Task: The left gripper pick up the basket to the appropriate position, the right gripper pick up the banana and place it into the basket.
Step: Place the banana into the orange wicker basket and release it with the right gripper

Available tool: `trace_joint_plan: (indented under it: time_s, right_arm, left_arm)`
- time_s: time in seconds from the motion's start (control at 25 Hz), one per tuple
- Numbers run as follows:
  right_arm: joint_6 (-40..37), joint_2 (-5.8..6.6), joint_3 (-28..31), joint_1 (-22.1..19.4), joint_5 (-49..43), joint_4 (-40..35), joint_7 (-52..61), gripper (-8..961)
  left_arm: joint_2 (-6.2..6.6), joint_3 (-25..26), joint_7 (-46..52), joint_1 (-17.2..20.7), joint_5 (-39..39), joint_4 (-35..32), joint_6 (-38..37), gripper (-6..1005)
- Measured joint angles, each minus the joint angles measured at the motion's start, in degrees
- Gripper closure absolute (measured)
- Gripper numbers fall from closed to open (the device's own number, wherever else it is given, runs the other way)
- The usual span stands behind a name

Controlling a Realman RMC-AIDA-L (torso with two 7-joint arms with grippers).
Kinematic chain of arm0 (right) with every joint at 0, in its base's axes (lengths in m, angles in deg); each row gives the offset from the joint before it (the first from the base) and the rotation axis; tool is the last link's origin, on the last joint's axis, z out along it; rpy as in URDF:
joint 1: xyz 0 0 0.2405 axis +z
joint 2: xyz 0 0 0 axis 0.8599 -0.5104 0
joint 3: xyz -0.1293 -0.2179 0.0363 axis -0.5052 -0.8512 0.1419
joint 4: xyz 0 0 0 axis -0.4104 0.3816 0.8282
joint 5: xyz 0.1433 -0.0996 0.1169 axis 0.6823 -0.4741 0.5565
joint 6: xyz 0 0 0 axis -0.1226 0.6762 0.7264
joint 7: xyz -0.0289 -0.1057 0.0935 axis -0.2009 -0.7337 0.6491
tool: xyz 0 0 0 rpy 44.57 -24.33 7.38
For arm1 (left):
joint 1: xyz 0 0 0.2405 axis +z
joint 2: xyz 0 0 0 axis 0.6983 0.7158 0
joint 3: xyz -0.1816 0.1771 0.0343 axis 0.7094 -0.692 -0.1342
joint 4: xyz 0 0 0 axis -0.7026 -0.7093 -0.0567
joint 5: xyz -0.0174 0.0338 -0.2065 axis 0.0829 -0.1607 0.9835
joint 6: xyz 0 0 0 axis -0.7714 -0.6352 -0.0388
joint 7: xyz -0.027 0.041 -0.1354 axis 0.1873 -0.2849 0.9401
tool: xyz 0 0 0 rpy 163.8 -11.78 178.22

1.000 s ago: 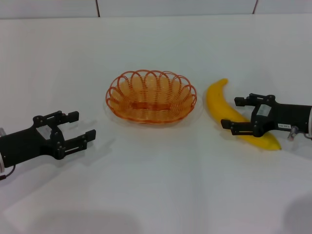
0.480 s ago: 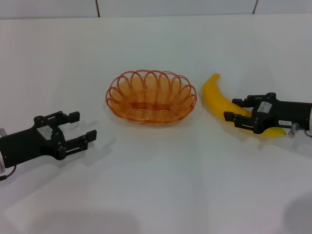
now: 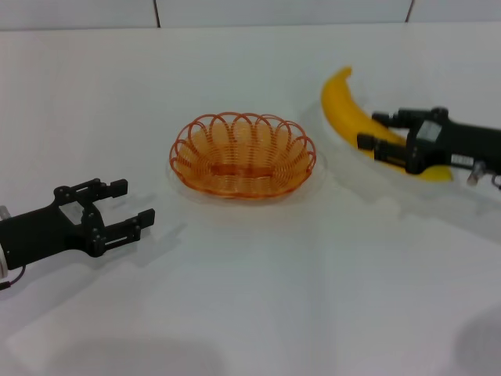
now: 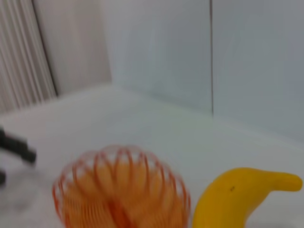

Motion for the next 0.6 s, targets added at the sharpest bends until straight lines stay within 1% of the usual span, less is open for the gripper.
trace_joint_plan:
  time_s: [0.08, 0.16, 0.24, 0.28, 0.32, 0.4, 0.52, 0.6]
  right_arm:
    - [-2.9, -0.03, -0.2, 0.1, 2.5, -0.8, -1.4, 473]
    - [-5.8, -0.34, -0.3, 0.7, 3.4, -1.1, -3.9, 470]
    - [-8.0, -1.03, -0.5, 1.7, 3.5, -1.1, -7.4, 467]
    - [-8.8, -1.58, -0.8, 2.5, 3.4, -1.0, -9.4, 466]
    - [-8.9, -2.11, -1.4, 3.1, 3.4, -0.8, -10.9, 465]
    - [-8.7, -2.72, -3.4, 4.6, 3.4, 0.3, -13.9, 462]
    - [-6.3, -2.77, -7.2, 7.5, 3.5, 4.3, -16.2, 457]
    - [-3.2, -2.80, -8.9, 9.2, 3.5, 6.5, -16.7, 454]
  left_arm:
    - [0.01, -0.1, 0.0, 0.0, 0.0, 0.0, 0.0, 268]
    - [0.02, -0.3, 0.0, -0.2, 0.0, 0.0, 0.0, 268]
    - [0.02, -0.4, 0.0, -0.5, 0.0, 0.0, 0.0, 268]
    - [0.02, -0.4, 0.1, -0.5, 0.0, 0.0, 0.0, 268]
    - [0.01, -0.4, 0.2, -0.6, 0.0, 0.0, 0.0, 268]
    - [-0.04, -0.4, 0.3, -0.8, -0.1, 0.0, 0.0, 268]
    - [-0.09, -0.5, 0.4, -1.4, -0.1, 0.4, -0.2, 268]
    - [0.01, -0.5, 0.2, -2.3, -0.1, 1.4, -0.4, 268]
